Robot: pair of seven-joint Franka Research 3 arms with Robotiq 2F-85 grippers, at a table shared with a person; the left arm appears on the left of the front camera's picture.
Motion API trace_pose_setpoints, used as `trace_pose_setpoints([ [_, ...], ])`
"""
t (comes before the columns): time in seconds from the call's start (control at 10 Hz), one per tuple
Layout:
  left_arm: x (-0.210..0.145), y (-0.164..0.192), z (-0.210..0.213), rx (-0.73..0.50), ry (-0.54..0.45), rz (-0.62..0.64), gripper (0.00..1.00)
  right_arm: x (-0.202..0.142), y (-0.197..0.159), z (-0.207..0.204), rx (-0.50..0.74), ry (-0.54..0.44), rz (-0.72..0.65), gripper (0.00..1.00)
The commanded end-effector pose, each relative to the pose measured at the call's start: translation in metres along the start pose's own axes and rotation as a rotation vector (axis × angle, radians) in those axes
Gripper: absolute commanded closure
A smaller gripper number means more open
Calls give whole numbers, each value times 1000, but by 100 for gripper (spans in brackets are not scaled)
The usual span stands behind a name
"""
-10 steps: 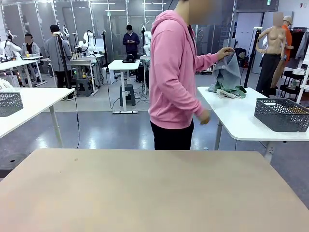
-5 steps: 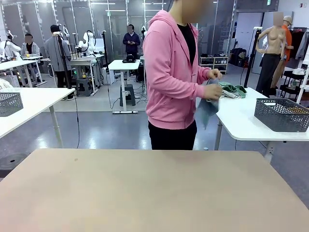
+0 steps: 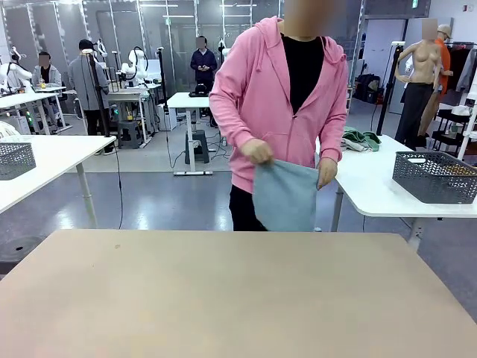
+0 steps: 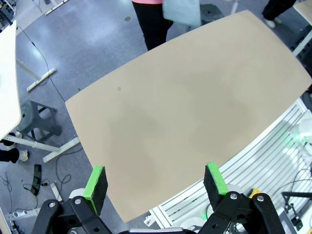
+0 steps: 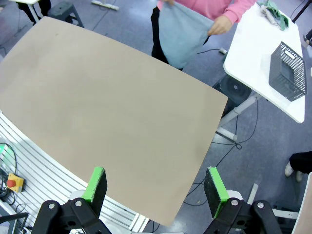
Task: Fold the towels and place them in the basket.
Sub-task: When a person lays out a Towel with hook on the table, fold it in half twice.
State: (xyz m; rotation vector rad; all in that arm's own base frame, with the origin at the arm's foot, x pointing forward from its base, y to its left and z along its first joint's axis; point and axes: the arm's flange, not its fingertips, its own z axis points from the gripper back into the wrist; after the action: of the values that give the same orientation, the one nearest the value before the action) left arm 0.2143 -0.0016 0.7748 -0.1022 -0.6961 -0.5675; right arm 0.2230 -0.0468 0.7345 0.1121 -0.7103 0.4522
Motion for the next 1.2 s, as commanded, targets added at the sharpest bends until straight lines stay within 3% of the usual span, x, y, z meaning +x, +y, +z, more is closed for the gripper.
trace_pose_setpoints([
  [0.0, 1, -1, 3, 7, 3, -7, 0, 0, 0, 1, 0, -3, -7, 0],
  [1.1, 1, -1, 3, 7, 3, -7, 0, 0, 0, 1, 0, -3, -7, 0],
])
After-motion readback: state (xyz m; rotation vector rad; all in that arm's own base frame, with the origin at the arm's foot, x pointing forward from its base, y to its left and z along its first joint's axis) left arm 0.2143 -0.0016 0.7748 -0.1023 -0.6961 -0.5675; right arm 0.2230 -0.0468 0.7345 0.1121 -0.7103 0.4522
